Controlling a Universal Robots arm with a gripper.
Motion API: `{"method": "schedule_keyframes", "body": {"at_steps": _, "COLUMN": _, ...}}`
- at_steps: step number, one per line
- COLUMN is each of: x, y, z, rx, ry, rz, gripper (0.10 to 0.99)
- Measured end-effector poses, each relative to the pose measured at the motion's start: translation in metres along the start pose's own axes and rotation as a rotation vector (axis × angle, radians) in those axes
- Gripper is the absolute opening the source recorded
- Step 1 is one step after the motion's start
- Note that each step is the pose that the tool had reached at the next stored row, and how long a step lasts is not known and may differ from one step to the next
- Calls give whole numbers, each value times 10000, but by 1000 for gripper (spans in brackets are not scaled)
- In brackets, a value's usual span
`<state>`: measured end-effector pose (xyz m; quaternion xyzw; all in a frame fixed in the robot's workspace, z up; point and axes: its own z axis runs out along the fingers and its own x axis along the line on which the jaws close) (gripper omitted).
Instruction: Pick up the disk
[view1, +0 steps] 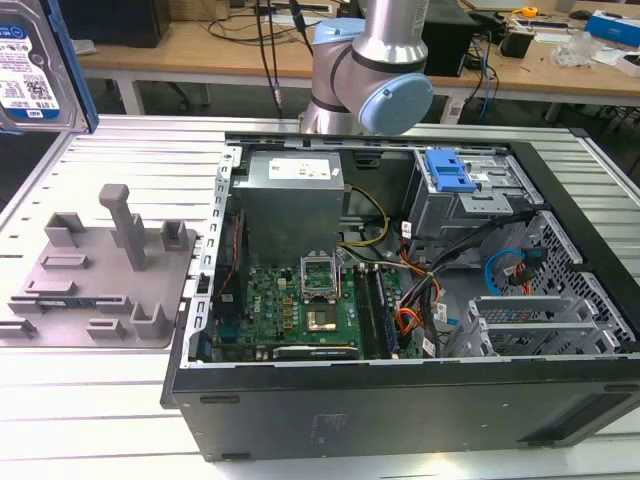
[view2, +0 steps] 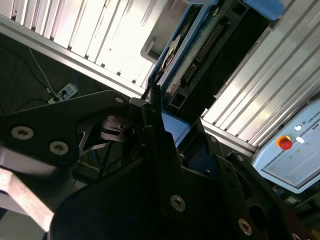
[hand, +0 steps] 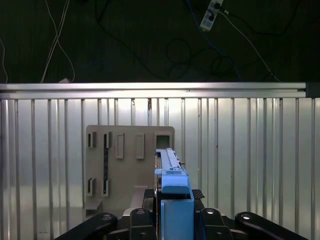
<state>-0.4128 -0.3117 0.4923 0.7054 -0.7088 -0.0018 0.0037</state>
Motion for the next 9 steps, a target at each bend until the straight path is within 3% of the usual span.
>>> {"method": "schedule_keyframes", "body": {"at_steps": 9, "x": 1, "y": 0, "z": -6, "rx": 0, "ry": 0, "rz": 0, "gripper": 369}}
